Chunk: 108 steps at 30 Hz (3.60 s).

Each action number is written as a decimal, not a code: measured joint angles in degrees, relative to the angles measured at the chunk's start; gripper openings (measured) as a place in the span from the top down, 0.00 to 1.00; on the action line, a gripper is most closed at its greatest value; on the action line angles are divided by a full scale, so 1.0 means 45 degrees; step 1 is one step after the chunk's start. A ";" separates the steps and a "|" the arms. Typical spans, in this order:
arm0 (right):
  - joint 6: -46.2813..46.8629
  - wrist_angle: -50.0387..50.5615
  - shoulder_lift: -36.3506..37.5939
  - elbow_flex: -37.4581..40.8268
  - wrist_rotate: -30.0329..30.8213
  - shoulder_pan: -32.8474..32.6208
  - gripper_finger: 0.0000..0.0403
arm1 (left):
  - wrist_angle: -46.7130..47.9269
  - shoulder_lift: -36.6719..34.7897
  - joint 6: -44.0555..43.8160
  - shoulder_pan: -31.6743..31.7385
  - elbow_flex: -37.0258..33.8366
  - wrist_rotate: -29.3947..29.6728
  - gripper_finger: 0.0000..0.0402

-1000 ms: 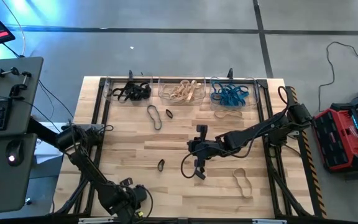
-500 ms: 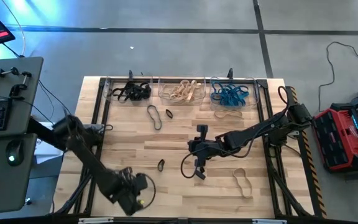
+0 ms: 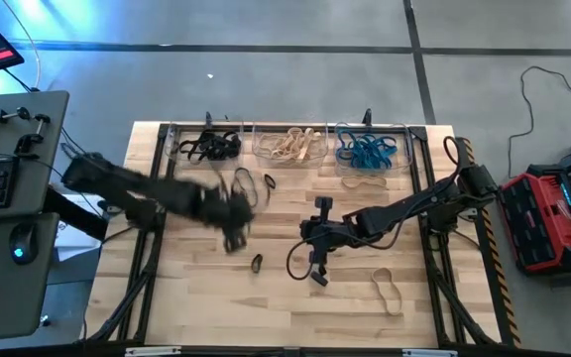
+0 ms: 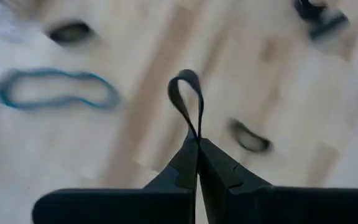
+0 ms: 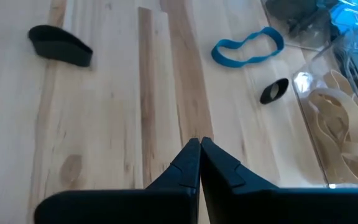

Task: Sort rubber bands into baskets
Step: Put the black rubber band into the left transparent bin, then put the blue rubber band into the right transparent bin

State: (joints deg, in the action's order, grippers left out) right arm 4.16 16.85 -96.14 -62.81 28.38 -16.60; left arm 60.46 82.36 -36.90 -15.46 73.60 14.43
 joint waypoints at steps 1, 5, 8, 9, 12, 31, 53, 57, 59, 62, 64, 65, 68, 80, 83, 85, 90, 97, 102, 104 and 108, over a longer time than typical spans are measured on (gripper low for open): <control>0.0059 -0.0021 0.0000 0.0000 0.0003 0.0044 1.00 | -0.0012 -0.0253 0.0680 0.0725 0.0000 -0.0149 1.00; 0.0214 -0.0194 0.0000 0.0000 0.0015 0.0208 1.00 | 0.0229 -0.1067 0.3125 0.3587 0.0000 -0.0417 1.00; 0.0214 -0.0176 0.0000 0.0000 0.0015 0.0283 1.00 | 0.0509 -0.1390 0.4830 0.5834 0.0000 -0.0417 1.00; 0.0210 -0.0159 0.0000 0.0000 0.0018 0.0312 1.00 | 0.0538 -0.1421 0.5326 0.6600 0.0000 -0.0416 1.00; 0.0310 -0.0082 0.0000 0.0000 0.0014 0.0441 1.00 | 0.0567 -0.1345 0.6704 0.8712 0.0000 -0.0412 1.00; 0.0878 0.0009 0.0000 0.0000 0.0029 0.0856 1.00 | 0.0263 0.2574 1.1679 1.4687 0.0000 -0.0594 1.00; 0.1128 -0.0026 0.0000 0.0000 0.0029 0.0780 1.00 | 0.0685 0.2779 1.2268 1.3855 -0.0005 -0.0508 0.67; 0.1107 -0.0089 0.0000 0.0000 0.0105 0.0605 1.00 | 0.0763 0.1914 1.2062 1.3210 -0.0005 -0.1086 0.63; 0.1131 -0.0086 0.0000 0.0000 0.0320 0.0534 1.00 | 0.0763 0.1460 1.1701 1.2810 -0.0005 -0.1665 0.61; 0.1351 -0.0089 0.0000 0.0000 0.0400 0.0465 1.00 | 0.0695 0.0838 1.1311 1.2064 -0.0005 -0.2853 0.61; 0.1424 -0.0089 0.0000 0.0000 0.0403 0.0411 1.00 | 0.0585 0.0448 1.1242 1.1437 -0.0005 -0.3498 0.61; 0.1424 -0.0089 0.0000 0.0000 0.0403 0.0394 1.00 | 0.0497 0.0285 1.1197 1.1069 -0.0029 -0.3663 0.61; 0.1414 -0.0081 0.0000 0.0000 0.0408 0.0318 1.00 | -0.0188 -0.0252 1.0881 0.9871 -0.0545 -0.3773 0.61; 0.1313 0.0018 0.0000 0.0000 0.0418 0.0322 1.00 | -0.4408 -0.1299 0.9147 0.4841 -0.4214 -0.3722 0.61; 0.1310 0.0013 0.0000 0.0000 0.0418 0.0322 1.00 | -0.6055 -0.1285 0.8696 0.3813 -0.4992 -0.3128 0.61; 0.1311 0.0017 0.0000 0.0000 0.0418 0.0322 1.00 | -0.6890 -0.1285 0.8274 0.3324 -0.5460 -0.2377 0.61; 0.1308 0.0009 0.0000 0.0000 0.0418 0.0322 1.00 | -0.7423 -0.1166 0.7329 0.3088 -0.6100 -0.0811 0.61; 0.1308 -0.0037 0.0000 0.0000 0.0418 0.0331 1.00 | -0.8088 -0.0175 0.7750 0.3685 -0.6368 -0.1044 0.61; 0.1308 0.0154 0.0000 0.0000 0.0418 0.0340 1.00 | -0.8614 0.0977 0.8291 0.4300 -0.6348 -0.1077 0.61; 0.1300 0.0295 0.0000 0.0000 0.0418 0.0358 1.00 | -0.8695 0.1375 0.8396 0.4574 -0.6348 -0.1073 0.61; 0.0962 0.0336 0.0000 0.0000 0.0325 0.0471 1.00 | -0.8949 0.2040 0.9006 0.4932 -0.6348 -0.1074 0.61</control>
State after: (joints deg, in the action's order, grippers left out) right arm 8.49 18.36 -96.14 -62.81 29.84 -14.49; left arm 20.19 91.54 3.63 6.73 45.04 9.60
